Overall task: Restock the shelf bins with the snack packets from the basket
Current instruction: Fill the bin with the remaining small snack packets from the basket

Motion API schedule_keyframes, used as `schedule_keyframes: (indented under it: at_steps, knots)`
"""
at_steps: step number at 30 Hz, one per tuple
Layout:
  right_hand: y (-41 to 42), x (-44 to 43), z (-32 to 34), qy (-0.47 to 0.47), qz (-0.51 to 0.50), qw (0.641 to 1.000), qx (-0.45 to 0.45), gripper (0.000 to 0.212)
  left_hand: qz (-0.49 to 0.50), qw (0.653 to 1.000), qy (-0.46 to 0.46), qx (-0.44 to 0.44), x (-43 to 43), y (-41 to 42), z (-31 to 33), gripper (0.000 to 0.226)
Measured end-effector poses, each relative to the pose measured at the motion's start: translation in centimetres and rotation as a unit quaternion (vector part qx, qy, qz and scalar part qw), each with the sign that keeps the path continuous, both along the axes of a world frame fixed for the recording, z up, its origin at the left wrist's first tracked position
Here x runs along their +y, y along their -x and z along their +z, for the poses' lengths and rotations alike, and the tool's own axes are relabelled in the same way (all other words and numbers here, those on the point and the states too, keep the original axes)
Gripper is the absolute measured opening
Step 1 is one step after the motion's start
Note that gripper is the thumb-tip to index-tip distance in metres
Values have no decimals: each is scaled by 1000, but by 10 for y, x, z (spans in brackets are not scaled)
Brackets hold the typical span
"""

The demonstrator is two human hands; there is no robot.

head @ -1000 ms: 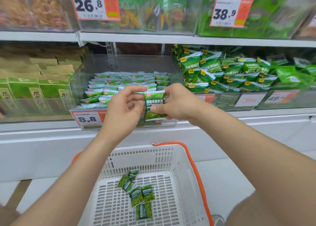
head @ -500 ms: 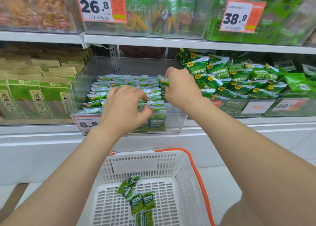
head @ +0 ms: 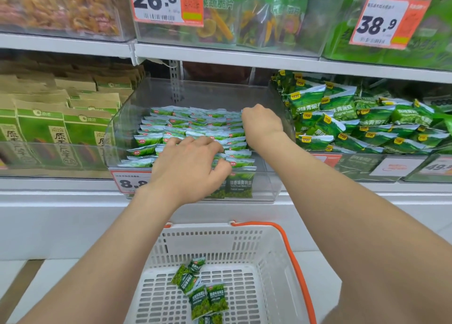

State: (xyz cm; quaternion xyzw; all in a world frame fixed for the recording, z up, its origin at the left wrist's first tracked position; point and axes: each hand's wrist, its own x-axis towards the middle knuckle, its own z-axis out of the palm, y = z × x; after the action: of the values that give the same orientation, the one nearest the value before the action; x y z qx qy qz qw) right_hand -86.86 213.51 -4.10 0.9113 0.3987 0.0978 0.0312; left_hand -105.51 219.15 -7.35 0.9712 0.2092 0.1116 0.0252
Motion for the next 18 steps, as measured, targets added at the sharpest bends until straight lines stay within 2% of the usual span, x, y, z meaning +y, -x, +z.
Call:
schedule_keyframes:
  at_steps: [7,12,16,18]
  knots:
    - [0,3,-3,-18,5,999,30,46,-7,1000,26,-2,0,3,4,80]
    - [7,-15,10,-31,18,995,97,24,-11,999,30,2,-2,6,7,85]
    - [21,-43,21,-92,73,992,44,11,-24,999,24,-9,-4,10,10,82]
    - [37,-62,23,-127,117,985,15,19,-34,998,22,-41,-6,13,11,79]
